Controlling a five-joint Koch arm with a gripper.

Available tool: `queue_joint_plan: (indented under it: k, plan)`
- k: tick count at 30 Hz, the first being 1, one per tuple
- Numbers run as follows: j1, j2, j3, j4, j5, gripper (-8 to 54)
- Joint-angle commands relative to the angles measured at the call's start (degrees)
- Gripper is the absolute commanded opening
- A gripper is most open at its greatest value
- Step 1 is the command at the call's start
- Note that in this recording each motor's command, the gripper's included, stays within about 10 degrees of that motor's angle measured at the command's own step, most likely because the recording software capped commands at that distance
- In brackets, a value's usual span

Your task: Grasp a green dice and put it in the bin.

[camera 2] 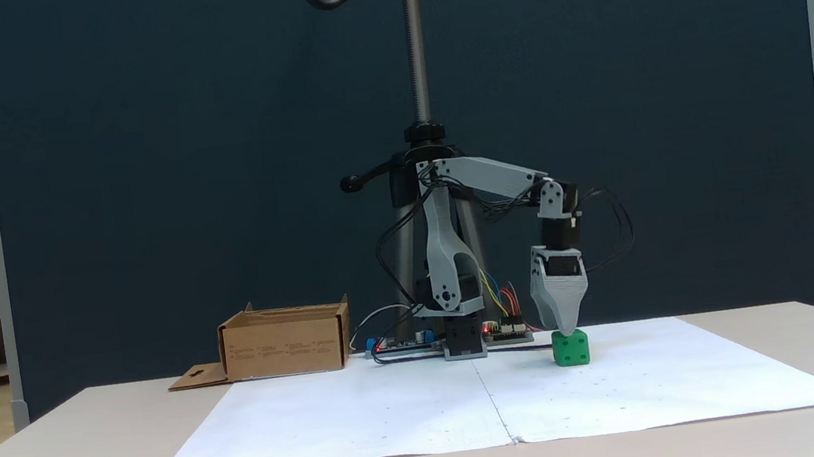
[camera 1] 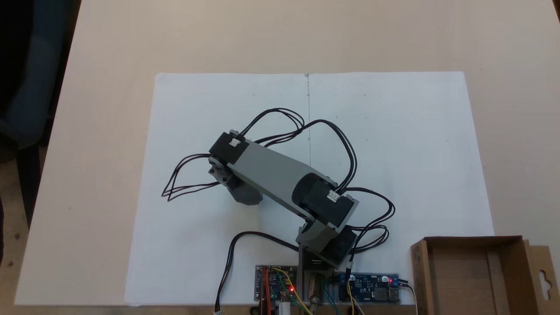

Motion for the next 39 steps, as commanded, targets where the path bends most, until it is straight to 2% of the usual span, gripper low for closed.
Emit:
queue_joint_plan:
  k: [1, 21, 39]
  plan:
    - [-0.35, 0.09, -2.11, -1.49, 4.48, 43.4]
    - [0.97, -6.24, -2.02, -2.9, 5.45, 43.5]
    - [-1.41, -7.65, -2.02, -3.78, 5.45, 41.5]
